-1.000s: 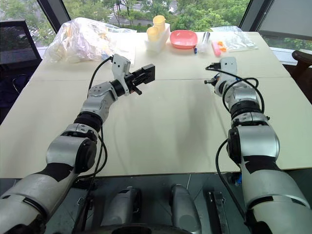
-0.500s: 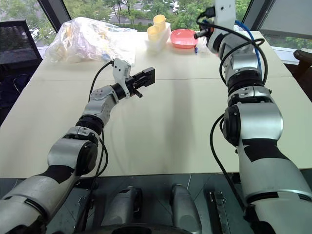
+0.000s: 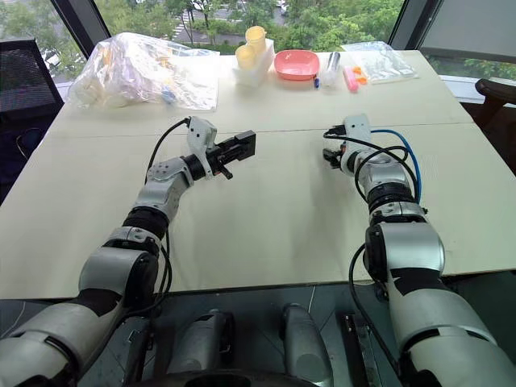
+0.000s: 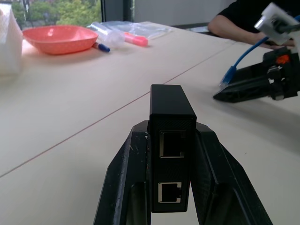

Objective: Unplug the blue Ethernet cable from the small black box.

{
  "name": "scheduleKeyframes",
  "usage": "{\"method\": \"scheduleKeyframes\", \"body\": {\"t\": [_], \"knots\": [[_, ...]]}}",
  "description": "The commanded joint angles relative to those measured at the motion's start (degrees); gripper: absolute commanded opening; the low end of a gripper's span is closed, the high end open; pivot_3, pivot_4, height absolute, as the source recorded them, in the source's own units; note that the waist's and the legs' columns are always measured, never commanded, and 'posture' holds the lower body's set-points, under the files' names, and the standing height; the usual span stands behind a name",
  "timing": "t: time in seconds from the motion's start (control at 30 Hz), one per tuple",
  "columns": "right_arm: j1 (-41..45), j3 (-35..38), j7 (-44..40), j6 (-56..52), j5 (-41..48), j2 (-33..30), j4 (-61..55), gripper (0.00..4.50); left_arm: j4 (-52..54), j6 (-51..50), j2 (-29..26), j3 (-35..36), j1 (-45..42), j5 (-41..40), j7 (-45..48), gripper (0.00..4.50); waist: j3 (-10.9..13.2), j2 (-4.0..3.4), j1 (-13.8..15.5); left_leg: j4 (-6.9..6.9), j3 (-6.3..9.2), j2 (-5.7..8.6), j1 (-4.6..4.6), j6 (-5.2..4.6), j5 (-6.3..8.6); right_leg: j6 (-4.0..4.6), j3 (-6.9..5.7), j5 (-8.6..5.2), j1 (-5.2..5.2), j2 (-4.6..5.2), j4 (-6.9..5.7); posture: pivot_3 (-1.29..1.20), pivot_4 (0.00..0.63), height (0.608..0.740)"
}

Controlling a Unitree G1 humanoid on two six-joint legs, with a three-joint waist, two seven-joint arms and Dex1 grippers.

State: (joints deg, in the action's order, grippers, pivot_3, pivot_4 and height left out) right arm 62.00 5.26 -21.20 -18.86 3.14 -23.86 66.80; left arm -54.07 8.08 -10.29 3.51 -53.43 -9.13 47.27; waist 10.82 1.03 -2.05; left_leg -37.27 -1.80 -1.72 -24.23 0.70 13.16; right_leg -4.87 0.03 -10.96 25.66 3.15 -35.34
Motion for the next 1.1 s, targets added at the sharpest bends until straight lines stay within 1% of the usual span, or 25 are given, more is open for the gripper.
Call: {"method": "scheduleKeyframes", "body": {"t": [0.03,0.1,0.2,0.23,0.33,0.37,0.4,0.47,0.5,0.53,0.6,0.63,0.67,0.73,0.8,0.87,0.9,0.93,1.03,1.1], "knots": [[0.0,-0.6,0.2,-1.7,-0.8,-0.5,-5.5,4.45,4.0,-0.6,-0.6,0.0,0.6,-0.3,-0.3,0.53,0.0,0.0,-0.1,0.0,-0.01,0.0,0.0,0.0,0.0,0.0,0.0,0.0,0.0,0.0,0.02,0.0,0.15,0.74],[-0.9,-0.6,0.6,-3.5,-0.6,-0.1,-9.1,4.45,5.3,-1.2,-0.8,0.2,1.2,-0.4,-1.0,0.53,0.0,0.0,-0.1,0.0,-0.02,0.0,-0.02,0.0,0.0,0.0,0.0,0.0,0.0,0.01,0.05,0.0,0.15,0.74],[-3.8,0.3,1.2,-9.1,0.9,0.5,-19.0,4.45,8.4,-2.3,-1.0,0.1,2.7,-1.0,-1.0,0.53,0.0,0.0,-0.2,0.03,-0.01,-0.01,-0.03,0.0,0.0,0.0,0.0,0.0,0.0,0.01,0.06,0.0,0.15,0.74],[-5.7,0.5,1.4,-12.1,1.4,0.6,-24.4,4.45,10.0,-2.7,-1.1,-0.1,3.6,-1.0,-0.9,0.53,0.0,0.0,-0.1,0.04,0.0,-0.01,-0.04,0.0,0.0,0.0,0.0,0.0,0.01,0.01,0.06,0.0,0.15,0.74],[-12.9,2.8,3.0,-27.3,5.6,1.8,-46.7,4.45,14.9,-3.6,-2.0,-1.1,6.4,-0.4,-0.8,0.53,0.0,-0.01,0.0,0.05,0.03,-0.02,-0.05,0.0,0.0,0.0,-0.01,0.0,0.01,0.01,0.04,0.0,0.15,0.74],[-16.0,5.7,4.5,-37.9,9.1,3.9,-58.1,4.45,17.2,-4.7,-2.6,-1.1,7.7,-0.6,-0.8,0.53,0.0,-0.01,0.1,0.04,0.06,-0.03,-0.06,0.0,0.01,0.0,-0.02,0.0,0.01,0.02,0.03,0.0,0.15,0.74],[-18.2,9.8,6.4,-48.5,11.8,7.3,-67.9,4.45,19.3,-5.9,-3.1,-1.1,8.8,-0.9,-0.9,0.53,0.0,-0.02,0.1,0.06,0.07,-0.03,-0.08,0.0,0.01,0.0,-0.03,0.0,0.03,0.02,0.04,0.0,0.15,0.74],[-19.4,20.2,9.3,-67.0,13.9,17.3,-82.4,4.45,23.1,-8.2,-4.0,-0.9,10.7,-1.6,-1.3,0.53,0.0,-0.03,0.0,0.06,0.1,-0.09,-0.09,0.0,0.01,0.0,-0.05,0.0,0.08,0.01,-0.11,0.0,0.15,0.74],[-19.4,24.4,10.9,-71.2,14.3,22.0,-86.2,4.45,24.5,-9.4,-4.3,-0.8,11.4,-1.9,-1.5,0.53,0.0,-0.03,0.1,0.05,0.12,-0.1,-0.1,0.0,0.01,0.01,-0.06,0.0,0.14,-0.01,-0.24,0.0,0.15,0.74],[-19.5,28.4,12.8,-73.1,15.8,27.0,-88.9,4.45,25.9,-10.4,-4.5,-0.7,12.2,-2.1,-1.7,0.53,0.0,-0.02,0.2,0.02,0.17,-0.1,-0.1,0.0,0.01,0.02,-0.09,0.0,0.17,-0.01,-0.31,0.0,0.15,0.74],[-19.3,35.2,17.3,-73.6,19.4,35.5,-91.9,4.45,28.2,-12.5,-4.9,-0.9,13.4,-2.3,-1.9,0.53,0.0,-0.06,0.9,-0.11,0.24,-0.1,-0.05,0.0,0.01,0.04,-0.17,-0.01,0.13,-0.02,-0.48,0.0,0.15,0.74],[-18.9,38.4,20.1,-73.6,20.8,38.6,-92.2,4.45,29.1,-13.2,-5.0,-1.0,13.9,-2.4,-2.0,0.53,0.0,-0.06,1.4,-0.17,0.25,-0.1,0.01,0.0,0.01,0.12,-0.18,0.04,0.07,-0.02,-0.47,0.0,0.15,0.74],[-18.3,41.7,22.9,-73.6,21.8,40.3,-91.5,4.45,29.6,-13.6,-5.0,-1.1,14.2,-2.4,-2.0,0.53,-0.1,-0.09,1.7,-0.21,0.25,-0.09,-0.03,0.02,-0.01,0.14,-0.2,0.04,0.0,0.01,-0.35,0.0,0.15,0.74],[-18.6,44.0,26.9,-73.6,24.5,39.0,-88.7,4.45,30.0,-14.0,-5.1,-1.3,14.5,-2.6,-2.3,0.53,-0.1,-0.1,1.7,-0.23,0.25,-0.1,0.16,0.01,-0.02,0.37,-0.33,-0.05,-0.38,0.08,0.05,0.0,0.15,0.74],[-18.8,43.8,28.9,-73.6,26.4,34.8,-85.0,4.45,30.0,-13.8,-5.3,-1.7,14.6,-2.4,-2.4,0.53,-0.1,-0.11,1.3,-0.23,0.12,-0.08,0.16,0.01,-0.02,0.41,-0.3,-0.02,-0.42,0.22,0.21,0.0,0.15,0.74],[-18.9,42.1,30.1,-73.6,27.4,30.6,-82.3,4.45,30.2,-13.7,-5.4,-1.9,14.6,-2.2,-2.7,0.53,-0.1,-0.11,1.1,-0.23,0.04,-0.04,0.16,0.0,-0.02,0.4,-0.27,-0.02,-0.42,0.27,0.21,0.0,0.15,0.74],[-19.5,39.1,29.5,-73.6,27.5,27.5,-81.6,4.45,30.6,-14.0,-5.4,-1.7,14.5,-2.6,-3.0,0.53,-0.1,-0.12,0.9,-0.2,0.02,-0.04,0.16,0.0,-0.03,0.38,-0.26,-0.01,-0.38,0.25,0.21,0.0,0.15,0.74],[-19.4,37.7,29.7,-73.6,27.4,25.7,-81.0,4.45,31.1,-14.3,-5.4,-1.5,14.6,-2.9,-3.1,0.53,-0.1,-0.13,0.9,-0.15,0.01,-0.04,0.16,-0.01,-0.03,0.33,-0.25,0.02,-0.34,0.21,0.2,0.0,0.15,0.74],[-19.7,34.0,29.3,-73.6,28.6,21.8,-79.6,4.45,33.0,-15.4,-5.6,-1.4,15.2,-3.5,-3.3,0.53,-0.1,-0.13,1.0,-0.04,0.1,-0.05,0.14,-0.01,-0.03,0.18,-0.25,0.09,-0.29,0.1,0.17,0.0,0.15,0.74],[-21.1,32.1,29.8,-73.6,32.0,19.6,-78.6,4.45,34.9,-16.2,-6.5,-1.8,16.5,-3.4,-3.0,0.53,-0.1,-0.13,1.0,0.02,0.14,-0.06,0.13,-0.02,-0.03,0.18,-0.25,0.08,-0.29,0.07,0.18,0.0,0.15,0.74]]}}
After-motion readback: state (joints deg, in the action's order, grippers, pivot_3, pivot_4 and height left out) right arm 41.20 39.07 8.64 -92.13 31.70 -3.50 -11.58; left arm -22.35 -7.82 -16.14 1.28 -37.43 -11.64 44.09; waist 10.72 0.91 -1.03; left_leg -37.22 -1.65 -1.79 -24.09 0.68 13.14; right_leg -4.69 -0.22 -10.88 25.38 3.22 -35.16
